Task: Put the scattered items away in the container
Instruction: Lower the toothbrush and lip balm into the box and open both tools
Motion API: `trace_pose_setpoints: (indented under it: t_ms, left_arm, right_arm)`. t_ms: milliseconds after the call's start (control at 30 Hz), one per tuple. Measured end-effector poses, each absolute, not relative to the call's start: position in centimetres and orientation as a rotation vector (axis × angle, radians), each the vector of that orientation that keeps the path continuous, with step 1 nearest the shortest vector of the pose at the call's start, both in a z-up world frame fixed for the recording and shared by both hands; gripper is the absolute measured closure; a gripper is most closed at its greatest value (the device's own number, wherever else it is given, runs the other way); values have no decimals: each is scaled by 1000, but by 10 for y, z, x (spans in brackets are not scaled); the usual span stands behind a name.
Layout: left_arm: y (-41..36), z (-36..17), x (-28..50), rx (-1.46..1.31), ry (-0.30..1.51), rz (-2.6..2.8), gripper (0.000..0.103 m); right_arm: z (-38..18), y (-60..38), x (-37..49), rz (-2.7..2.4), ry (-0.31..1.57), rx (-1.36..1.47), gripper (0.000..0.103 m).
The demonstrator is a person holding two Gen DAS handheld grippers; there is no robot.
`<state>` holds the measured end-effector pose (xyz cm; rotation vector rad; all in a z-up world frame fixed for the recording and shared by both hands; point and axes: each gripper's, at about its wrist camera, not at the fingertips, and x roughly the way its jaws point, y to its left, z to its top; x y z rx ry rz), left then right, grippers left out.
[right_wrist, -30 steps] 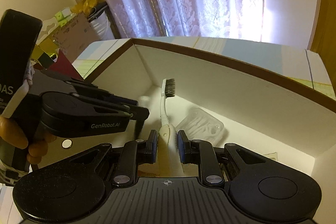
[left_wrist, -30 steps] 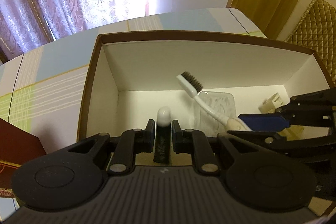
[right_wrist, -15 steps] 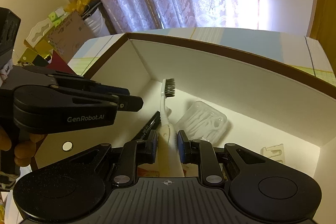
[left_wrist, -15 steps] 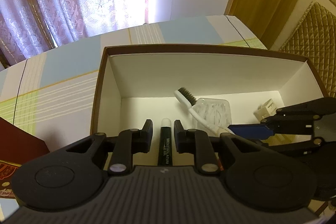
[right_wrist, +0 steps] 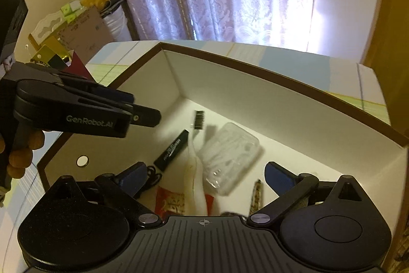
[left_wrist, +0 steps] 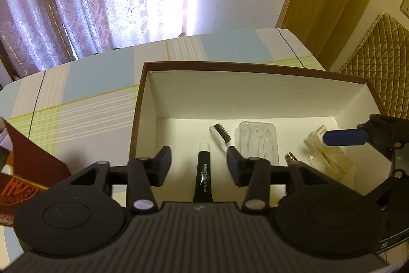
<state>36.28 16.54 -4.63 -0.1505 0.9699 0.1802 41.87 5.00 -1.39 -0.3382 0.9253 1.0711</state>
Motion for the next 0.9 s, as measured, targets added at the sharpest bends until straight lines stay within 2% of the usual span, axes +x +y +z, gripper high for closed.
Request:
trace_pose_setpoints:
  t_ms: [133, 200, 333, 400, 600, 900]
  left_arm:
    - [159, -42, 354, -152, 971, 177, 50]
    - [154, -39, 348, -152, 969, 175, 38]
    - [145, -32, 335, -148, 960, 179, 34]
    - [142, -28, 328, -155, 954, 179, 28]
    - [133, -13, 306, -147, 923, 204, 21]
    - [118, 12, 269, -129, 865, 225, 13]
  right_arm:
    - [-7, 40, 415, 1032, 926, -319, 0]
    - [-3, 34, 411, 1013, 916, -317, 0]
    - [3, 22, 402, 968, 906, -316, 0]
    - [6, 17, 396, 939, 893, -313, 0]
    - [13, -2, 378, 848, 862, -269, 0]
    - [30, -25, 348, 774, 822, -238, 0]
